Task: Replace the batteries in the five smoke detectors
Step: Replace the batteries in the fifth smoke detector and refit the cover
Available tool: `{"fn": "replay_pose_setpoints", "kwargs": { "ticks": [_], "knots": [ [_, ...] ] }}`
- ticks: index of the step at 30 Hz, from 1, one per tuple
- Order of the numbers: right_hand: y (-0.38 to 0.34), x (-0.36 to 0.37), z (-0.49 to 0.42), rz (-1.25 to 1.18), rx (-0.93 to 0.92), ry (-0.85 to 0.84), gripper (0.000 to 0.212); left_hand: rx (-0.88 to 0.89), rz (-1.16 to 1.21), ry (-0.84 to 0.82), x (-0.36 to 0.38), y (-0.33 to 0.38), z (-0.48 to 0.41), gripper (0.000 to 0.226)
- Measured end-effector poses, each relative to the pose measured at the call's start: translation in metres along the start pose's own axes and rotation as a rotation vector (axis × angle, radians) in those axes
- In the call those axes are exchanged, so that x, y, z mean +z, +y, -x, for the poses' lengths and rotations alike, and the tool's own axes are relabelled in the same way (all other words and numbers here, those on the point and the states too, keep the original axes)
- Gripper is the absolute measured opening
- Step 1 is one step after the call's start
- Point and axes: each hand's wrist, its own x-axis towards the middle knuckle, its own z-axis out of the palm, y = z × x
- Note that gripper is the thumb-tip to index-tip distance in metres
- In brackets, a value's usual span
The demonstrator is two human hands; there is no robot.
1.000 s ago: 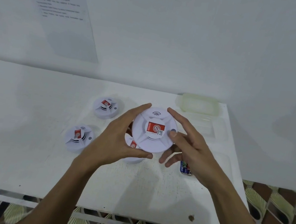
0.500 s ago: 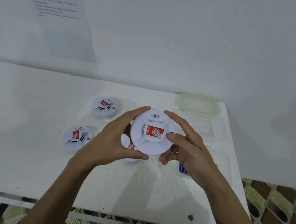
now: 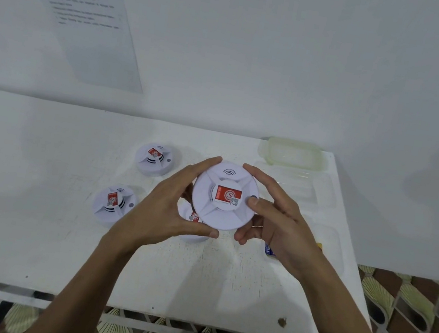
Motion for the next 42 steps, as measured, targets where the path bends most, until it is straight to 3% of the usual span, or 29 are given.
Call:
{"fn": "replay_pose_setpoints", "kwargs": {
  "ticks": [16, 18, 22, 24, 42],
  "knots": [
    [0.001, 0.004, 0.003, 0.029, -0.023, -0.016, 0.046, -0.025, -0.015, 0.004, -0.001, -0.007, 0.006, 0.087],
    [-0.001, 0.004, 0.005, 0.096, -0.018, -0.040, 0.054, -0.028, 0.006, 0.000, -0.002, -0.004, 0.007, 0.088],
    [-0.003, -0.001, 0.008, 0.265, 0.005, -0.114, 0.091, -0.020, -0.016, 0.015, -0.005, 0.006, 0.008, 0.090],
    [-0.003, 0.001, 0.007, 0.318, -0.005, -0.124, 0.097, -0.020, -0.021, 0.015, -0.005, 0.008, 0.008, 0.090],
    [0.003, -0.001, 0.007, 0.272, -0.037, -0.121, 0.095, -0.012, 0.031, -0.016, -0.003, 0.005, 0.011, 0.091]
  ]
}}
